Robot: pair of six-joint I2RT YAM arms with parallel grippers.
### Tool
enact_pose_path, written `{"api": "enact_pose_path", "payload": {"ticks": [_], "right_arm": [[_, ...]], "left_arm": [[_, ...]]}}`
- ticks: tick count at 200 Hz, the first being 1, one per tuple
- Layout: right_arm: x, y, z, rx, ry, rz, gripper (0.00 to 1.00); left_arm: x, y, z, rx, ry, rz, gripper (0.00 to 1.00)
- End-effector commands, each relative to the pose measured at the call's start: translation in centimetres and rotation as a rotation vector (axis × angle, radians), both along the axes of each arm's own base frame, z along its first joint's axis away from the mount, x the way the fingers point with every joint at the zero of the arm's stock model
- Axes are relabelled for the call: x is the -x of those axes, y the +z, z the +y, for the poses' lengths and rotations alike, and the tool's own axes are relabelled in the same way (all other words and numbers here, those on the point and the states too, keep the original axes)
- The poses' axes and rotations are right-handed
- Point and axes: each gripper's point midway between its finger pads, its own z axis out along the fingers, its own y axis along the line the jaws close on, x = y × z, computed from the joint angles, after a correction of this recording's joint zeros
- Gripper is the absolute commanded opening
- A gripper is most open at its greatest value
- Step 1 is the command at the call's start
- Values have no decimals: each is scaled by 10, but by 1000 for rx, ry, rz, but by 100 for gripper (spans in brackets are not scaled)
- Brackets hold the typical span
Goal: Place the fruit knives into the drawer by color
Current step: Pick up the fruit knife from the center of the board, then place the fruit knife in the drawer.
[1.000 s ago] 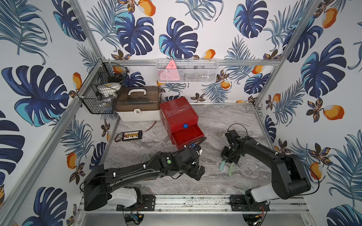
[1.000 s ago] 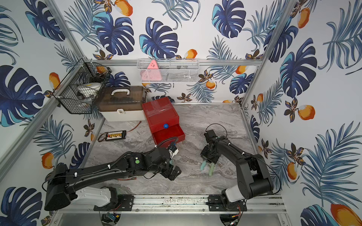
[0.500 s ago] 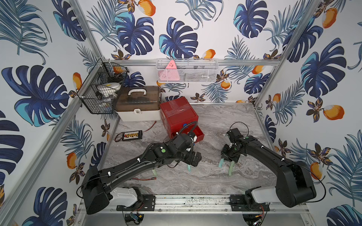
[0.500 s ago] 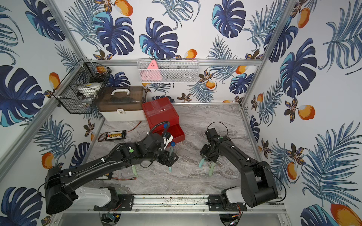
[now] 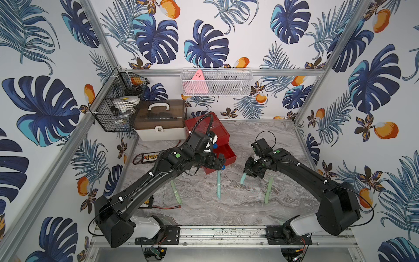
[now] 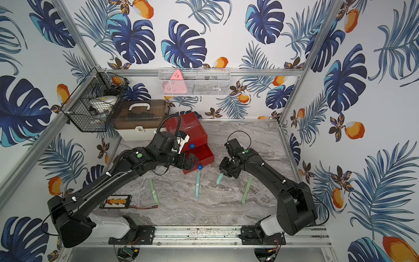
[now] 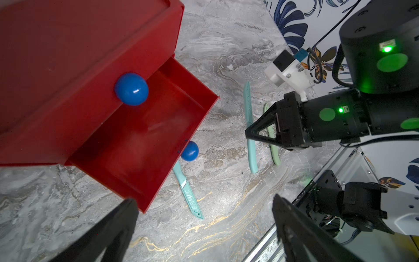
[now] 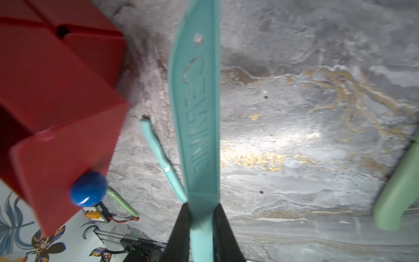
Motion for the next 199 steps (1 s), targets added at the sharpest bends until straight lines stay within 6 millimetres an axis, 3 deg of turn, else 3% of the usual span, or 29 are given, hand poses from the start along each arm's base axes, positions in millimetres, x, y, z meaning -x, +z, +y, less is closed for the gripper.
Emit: {"api": "enact_pose_path", "payload": {"ticks": [1,33,63,70,109,138,155,174,199], "right_arm": [[-13,21,24,-63,-50,-12,0],[-36,45,58,-161,-78,-41,0],[-56,51,80,-260,-114,-42,0],[-53,52,94,-279,-92,-42,0],[-66,63,117,-364,-88,-74,0],[-71,60,123,-365,-93,-72,2],[-75,56,127,-384,-96,-67,9],[-77,52,130,-386,-95,-61,31],[-79,55,131,-399,-98,-74,40]], "left_arm": [[-7,7,5,-32,-4,-20,99],[-16,14,7,-27,7,-32,99],[-17,9,10,-27,16,-22,99],[-16,7,11,-26,18,-19,99],[-13,-2,16,-34,28,-4,99],[-13,-10,18,-37,35,9,99],[-12,-12,19,-38,36,14,99],[-12,-14,20,-43,37,20,99],[-9,-17,22,-44,33,30,99]]}}
